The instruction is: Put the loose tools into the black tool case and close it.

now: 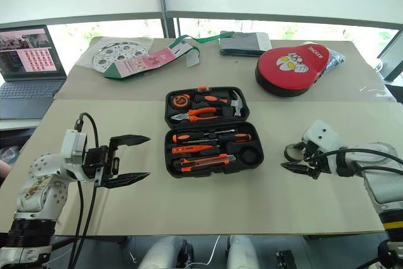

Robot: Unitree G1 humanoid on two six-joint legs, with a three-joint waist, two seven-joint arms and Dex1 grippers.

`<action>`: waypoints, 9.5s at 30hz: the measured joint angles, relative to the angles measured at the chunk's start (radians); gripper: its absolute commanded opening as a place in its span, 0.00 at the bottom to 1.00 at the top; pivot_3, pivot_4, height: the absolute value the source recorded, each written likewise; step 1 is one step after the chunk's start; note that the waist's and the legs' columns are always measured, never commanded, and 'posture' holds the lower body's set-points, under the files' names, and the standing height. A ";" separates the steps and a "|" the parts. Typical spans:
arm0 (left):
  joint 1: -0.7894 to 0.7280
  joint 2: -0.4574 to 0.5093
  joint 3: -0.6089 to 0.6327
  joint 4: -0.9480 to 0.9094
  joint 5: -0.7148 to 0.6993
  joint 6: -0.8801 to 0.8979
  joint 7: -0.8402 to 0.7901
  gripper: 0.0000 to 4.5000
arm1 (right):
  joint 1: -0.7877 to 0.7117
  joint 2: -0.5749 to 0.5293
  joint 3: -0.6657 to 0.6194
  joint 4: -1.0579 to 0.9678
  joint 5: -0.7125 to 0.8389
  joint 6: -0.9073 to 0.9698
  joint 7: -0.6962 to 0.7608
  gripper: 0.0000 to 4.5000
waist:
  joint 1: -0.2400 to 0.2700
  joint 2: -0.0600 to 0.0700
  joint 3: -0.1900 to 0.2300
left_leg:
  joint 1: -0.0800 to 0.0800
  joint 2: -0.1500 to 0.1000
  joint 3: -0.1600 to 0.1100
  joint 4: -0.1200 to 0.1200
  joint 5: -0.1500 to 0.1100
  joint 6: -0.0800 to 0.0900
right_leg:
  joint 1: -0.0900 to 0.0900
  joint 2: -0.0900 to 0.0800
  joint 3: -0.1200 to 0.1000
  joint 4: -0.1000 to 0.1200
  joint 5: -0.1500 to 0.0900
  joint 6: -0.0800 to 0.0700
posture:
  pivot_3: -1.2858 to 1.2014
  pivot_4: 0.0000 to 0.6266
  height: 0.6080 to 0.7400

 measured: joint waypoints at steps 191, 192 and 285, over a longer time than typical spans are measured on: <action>0.110 0.100 -0.088 0.272 0.379 -0.418 0.520 0.28 | 0.232 0.153 -0.110 0.048 -0.083 -0.899 -0.319 0.25 | -0.012 -0.003 0.006 | 0.018 0.002 0.005 -0.022 0.011 -0.011 | 0.005 0.000 0.002 0.004 -0.001 -0.004 | 0.52 0.24 1.00; 0.087 0.094 -0.093 0.249 0.353 -0.358 0.514 0.20 | 0.278 0.137 -0.128 -0.005 -0.022 -0.846 -0.282 0.16 | -0.010 -0.004 0.006 | 0.018 0.002 0.005 -0.022 0.011 -0.011 | 0.005 0.000 0.002 0.004 0.000 -0.004 | 0.52 0.24 1.00; -0.384 -0.123 -0.440 0.016 0.393 0.388 0.384 0.02 | 0.001 0.248 0.234 -0.383 -0.083 -0.003 -0.068 0.01 | -0.001 -0.020 0.002 | 0.009 0.001 -0.002 -0.011 0.009 -0.008 | 0.004 0.003 0.000 0.004 0.000 -0.003 | 0.52 0.24 1.00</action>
